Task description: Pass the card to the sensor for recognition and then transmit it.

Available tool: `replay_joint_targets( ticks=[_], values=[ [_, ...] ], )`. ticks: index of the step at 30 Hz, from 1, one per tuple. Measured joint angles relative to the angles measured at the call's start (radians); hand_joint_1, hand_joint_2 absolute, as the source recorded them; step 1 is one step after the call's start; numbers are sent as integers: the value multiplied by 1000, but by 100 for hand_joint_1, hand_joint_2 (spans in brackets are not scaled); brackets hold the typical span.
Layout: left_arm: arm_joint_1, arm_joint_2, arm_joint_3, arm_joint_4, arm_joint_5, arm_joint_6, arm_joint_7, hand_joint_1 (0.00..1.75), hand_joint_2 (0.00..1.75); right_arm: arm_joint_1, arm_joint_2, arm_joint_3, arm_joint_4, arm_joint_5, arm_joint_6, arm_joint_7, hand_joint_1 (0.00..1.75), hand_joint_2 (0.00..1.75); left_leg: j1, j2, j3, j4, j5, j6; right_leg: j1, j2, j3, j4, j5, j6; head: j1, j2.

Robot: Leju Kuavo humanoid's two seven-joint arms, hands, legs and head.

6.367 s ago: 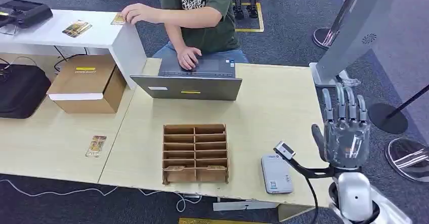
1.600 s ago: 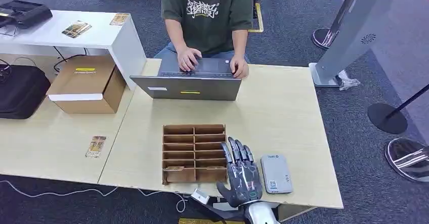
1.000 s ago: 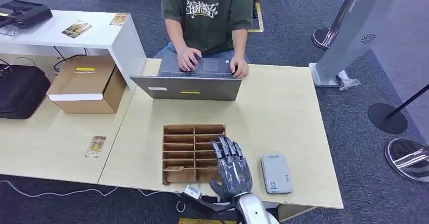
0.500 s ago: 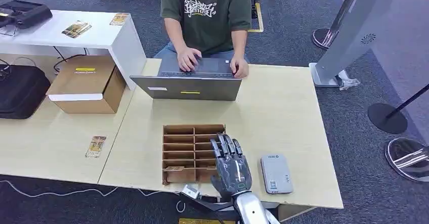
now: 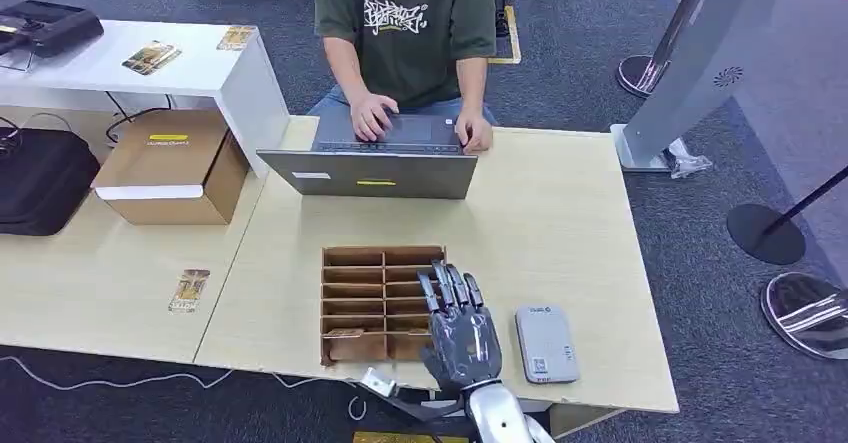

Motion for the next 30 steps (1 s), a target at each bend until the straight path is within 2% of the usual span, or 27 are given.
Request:
replay_joint_targets(
  ticks=[12,30],
  values=[
    [0,3,11,0,4,4,7,0,0,-4,-3,9,21,4,48,14,0,175,0,0,0,0,0,0,0,0,0,0,0,0,0,0],
    [0,7,21,0,9,3,10,0,0,-3,-5,10,23,7,49,24,0,175,0,0,0,0,0,0,0,0,0,0,0,0,0,0]
  ],
)
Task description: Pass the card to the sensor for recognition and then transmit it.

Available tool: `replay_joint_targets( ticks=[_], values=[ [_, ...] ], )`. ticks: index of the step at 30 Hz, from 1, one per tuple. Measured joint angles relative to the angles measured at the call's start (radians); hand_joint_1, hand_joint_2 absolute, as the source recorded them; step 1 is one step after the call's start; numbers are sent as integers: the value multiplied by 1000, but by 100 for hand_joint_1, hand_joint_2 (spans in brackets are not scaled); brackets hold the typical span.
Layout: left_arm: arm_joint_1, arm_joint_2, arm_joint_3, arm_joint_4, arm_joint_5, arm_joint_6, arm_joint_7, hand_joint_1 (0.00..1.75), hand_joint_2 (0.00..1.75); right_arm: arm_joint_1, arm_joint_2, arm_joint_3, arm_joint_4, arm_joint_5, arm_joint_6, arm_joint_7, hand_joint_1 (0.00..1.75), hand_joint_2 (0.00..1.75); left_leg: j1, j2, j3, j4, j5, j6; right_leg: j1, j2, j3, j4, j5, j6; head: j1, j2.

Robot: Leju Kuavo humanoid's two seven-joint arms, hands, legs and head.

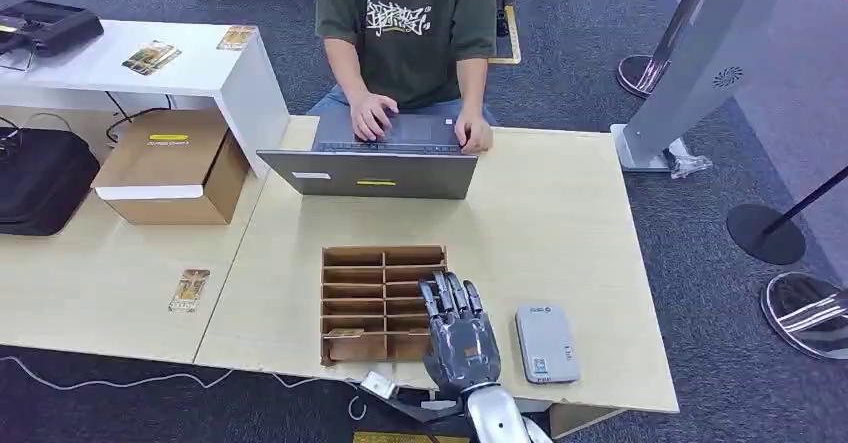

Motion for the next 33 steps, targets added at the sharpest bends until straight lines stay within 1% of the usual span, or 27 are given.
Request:
replay_joint_targets(
  ticks=[11,33],
  values=[
    [0,-1,14,0,8,-6,0,0,0,6,-4,1,-19,2,2,0,0,175,0,0,0,0,0,0,0,0,0,0,0,0,0,0],
    [1,-16,19,-18,13,-22,0,0,0,7,-5,1,-24,3,2,-18,0,175,0,0,0,0,0,0,0,0,0,0,0,0,0,0]
  ],
)
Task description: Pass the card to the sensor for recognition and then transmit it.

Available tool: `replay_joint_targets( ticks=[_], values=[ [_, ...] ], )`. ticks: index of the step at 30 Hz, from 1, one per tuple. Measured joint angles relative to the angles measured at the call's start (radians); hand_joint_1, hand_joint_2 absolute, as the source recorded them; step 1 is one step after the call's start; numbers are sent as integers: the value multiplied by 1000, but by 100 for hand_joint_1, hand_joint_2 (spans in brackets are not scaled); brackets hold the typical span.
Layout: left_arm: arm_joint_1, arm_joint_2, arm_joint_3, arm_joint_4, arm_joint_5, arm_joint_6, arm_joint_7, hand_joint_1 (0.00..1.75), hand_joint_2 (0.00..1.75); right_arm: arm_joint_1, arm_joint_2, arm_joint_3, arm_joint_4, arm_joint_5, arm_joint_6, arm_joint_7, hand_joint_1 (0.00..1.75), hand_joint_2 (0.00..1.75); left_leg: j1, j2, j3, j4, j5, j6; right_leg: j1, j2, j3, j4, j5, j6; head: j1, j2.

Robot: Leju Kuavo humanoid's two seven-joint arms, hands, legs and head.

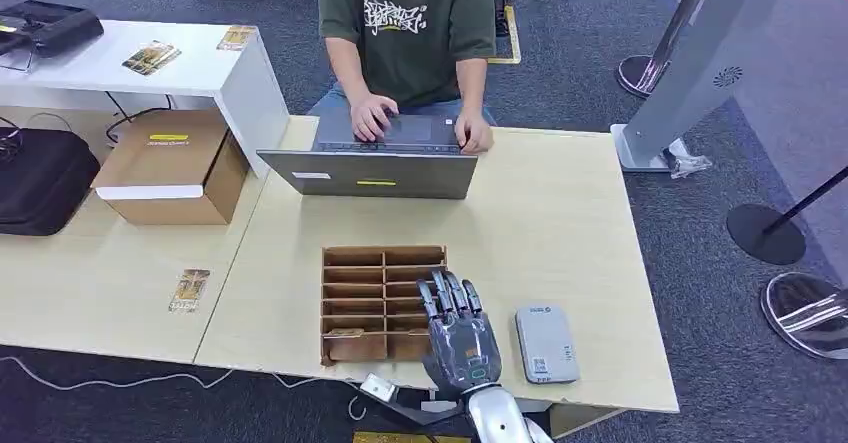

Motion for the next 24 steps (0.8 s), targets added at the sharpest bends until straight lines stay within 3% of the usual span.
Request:
replay_joint_targets(
  ticks=[14,15,16,20,21,22,24],
  values=[
    [0,0,3,-2,-3,0,2,0,0,1,0,0,-3,0,0,0,0,175,0,0,0,0,0,0,0,0,0,0,0,0,0,0],
    [0,0,3,-2,-3,0,2,0,0,1,0,0,-3,0,0,0,77,175,0,0,0,0,0,0,0,0,0,0,0,0,0,0],
    [0,0,3,-2,-3,0,2,0,0,1,0,0,-3,0,0,0,126,175,0,0,0,0,0,0,0,0,0,0,0,0,0,0],
    [0,0,3,-2,-3,0,2,0,0,1,0,0,-3,0,0,0,145,175,0,0,0,0,0,0,0,0,0,0,0,0,0,0],
    [0,0,3,-2,-3,0,2,0,0,1,0,0,-3,0,0,0,138,175,0,0,0,0,0,0,0,0,0,0,0,0,0,0],
    [0,0,3,-2,-3,0,2,0,0,1,0,0,-3,0,0,0,115,175,0,0,0,0,0,0,0,0,0,0,0,0,0,0],
    [0,0,3,-2,-3,0,2,0,0,1,0,0,-3,0,0,0,108,175,0,0,0,0,0,0,0,0,0,0,0,0,0,0]
  ],
)
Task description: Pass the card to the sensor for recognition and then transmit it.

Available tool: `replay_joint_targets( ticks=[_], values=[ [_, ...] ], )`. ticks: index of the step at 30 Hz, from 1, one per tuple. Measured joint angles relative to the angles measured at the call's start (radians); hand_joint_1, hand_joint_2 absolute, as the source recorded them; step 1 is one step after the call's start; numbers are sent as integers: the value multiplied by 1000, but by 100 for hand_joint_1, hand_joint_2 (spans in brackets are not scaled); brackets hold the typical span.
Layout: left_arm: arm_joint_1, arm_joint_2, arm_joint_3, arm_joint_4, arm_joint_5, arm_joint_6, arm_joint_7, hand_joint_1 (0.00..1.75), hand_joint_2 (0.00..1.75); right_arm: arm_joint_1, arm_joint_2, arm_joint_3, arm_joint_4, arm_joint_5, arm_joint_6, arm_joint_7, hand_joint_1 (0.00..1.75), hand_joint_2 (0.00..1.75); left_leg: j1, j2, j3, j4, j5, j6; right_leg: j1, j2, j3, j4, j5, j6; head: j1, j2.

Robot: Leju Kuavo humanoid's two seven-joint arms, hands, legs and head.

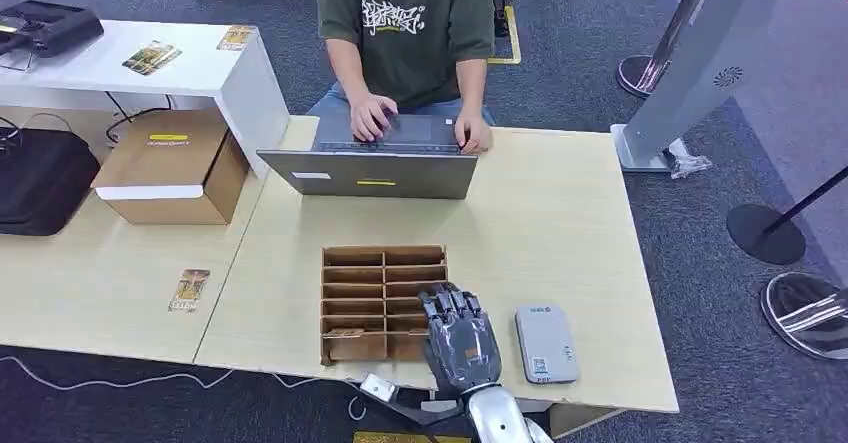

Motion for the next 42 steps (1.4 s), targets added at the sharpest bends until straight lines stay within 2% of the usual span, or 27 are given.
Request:
replay_joint_targets(
  ticks=[2,4,5,6,10,14,18,19,27,28,31,35,39,42],
  values=[
    [0,0,0,0,0,0,0,0,0,0,0,0,0,0,0,0,126,175,0,0,0,0,0,0,0,0,0,0,0,0,0,0],
    [0,0,0,0,0,0,0,0,0,0,0,0,0,0,0,0,131,175,0,0,0,0,0,0,0,0,0,0,0,0,0,0],
    [0,0,0,0,0,0,0,0,0,0,0,0,0,0,0,0,127,175,0,0,0,0,0,0,0,0,0,0,0,0,0,0],
    [0,0,0,0,0,0,0,0,0,0,0,0,0,0,0,0,133,175,0,0,0,0,0,0,0,0,0,0,0,0,0,0],
    [0,0,0,0,0,0,0,0,0,0,0,0,-4,0,0,0,131,175,0,0,0,0,0,0,0,0,0,0,0,0,0,0],
    [0,0,0,0,0,0,0,0,0,0,0,0,-5,0,0,0,136,175,0,0,0,0,0,0,0,0,0,0,0,0,0,0],
    [0,0,0,0,-2,0,0,0,0,1,0,0,-5,0,0,0,131,175,0,0,0,0,0,0,0,0,0,0,0,0,0,0],
    [0,0,0,0,-3,1,0,0,0,1,0,0,-5,0,0,0,136,175,0,0,0,0,0,0,0,0,0,0,0,0,0,0],
    [0,0,0,0,-3,4,0,0,0,1,0,0,-5,0,-2,-3,134,175,0,0,0,0,0,0,0,0,0,0,0,0,0,0],
    [0,0,0,0,-3,4,0,0,0,1,0,0,-6,0,-3,-3,140,175,0,0,0,0,0,0,0,0,0,0,0,0,0,0],
    [0,0,0,0,-3,4,-1,0,0,4,0,-2,-26,-1,-5,2,140,175,0,0,0,0,0,0,0,0,0,0,0,0,0,0],
    [1,-2,7,-4,-3,0,-3,0,0,28,0,-22,-107,-1,-25,15,148,175,0,0,0,0,0,0,0,0,0,0,0,0,0,0],
    [2,-12,15,-23,-3,-9,-10,0,0,68,0,-53,-247,1,-71,15,148,175,0,0,0,0,0,0,0,-1,0,0,0,0,0,0],
    [2,-19,19,-34,-3,-12,-10,0,0,92,0,-68,-321,2,-77,11,157,175,0,0,0,0,0,0,0,0,0,0,0,0,0,0]
  ],
)
